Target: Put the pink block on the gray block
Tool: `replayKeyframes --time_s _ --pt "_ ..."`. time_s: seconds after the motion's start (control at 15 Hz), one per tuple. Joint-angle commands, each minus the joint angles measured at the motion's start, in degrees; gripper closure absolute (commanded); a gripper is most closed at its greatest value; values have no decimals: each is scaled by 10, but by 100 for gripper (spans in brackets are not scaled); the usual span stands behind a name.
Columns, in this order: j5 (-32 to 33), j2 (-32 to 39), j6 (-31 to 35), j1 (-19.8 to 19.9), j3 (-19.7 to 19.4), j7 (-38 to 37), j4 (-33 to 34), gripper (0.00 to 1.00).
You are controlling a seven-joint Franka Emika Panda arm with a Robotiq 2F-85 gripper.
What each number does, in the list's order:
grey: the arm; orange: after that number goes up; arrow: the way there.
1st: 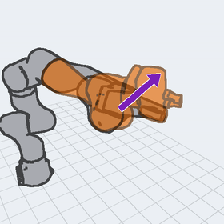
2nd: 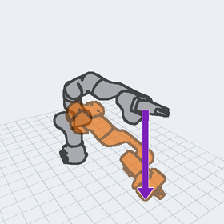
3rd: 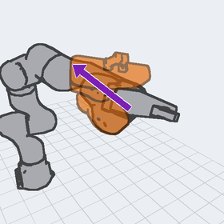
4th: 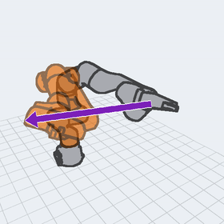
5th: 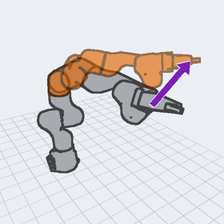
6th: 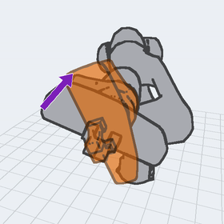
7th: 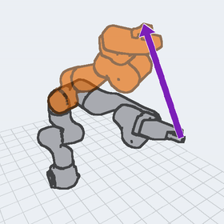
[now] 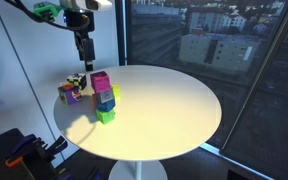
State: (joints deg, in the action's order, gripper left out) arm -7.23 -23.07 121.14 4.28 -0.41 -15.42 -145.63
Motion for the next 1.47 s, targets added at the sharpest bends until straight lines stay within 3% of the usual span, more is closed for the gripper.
replayKeyframes --time_s 0.0,0.6,1.4 --pt "12 -34 -56 2 6 -7 4 0" --pt "43 -104 -199 2 16 4 10 0" --pt "62 -147 -190 2 23 2 2 0"
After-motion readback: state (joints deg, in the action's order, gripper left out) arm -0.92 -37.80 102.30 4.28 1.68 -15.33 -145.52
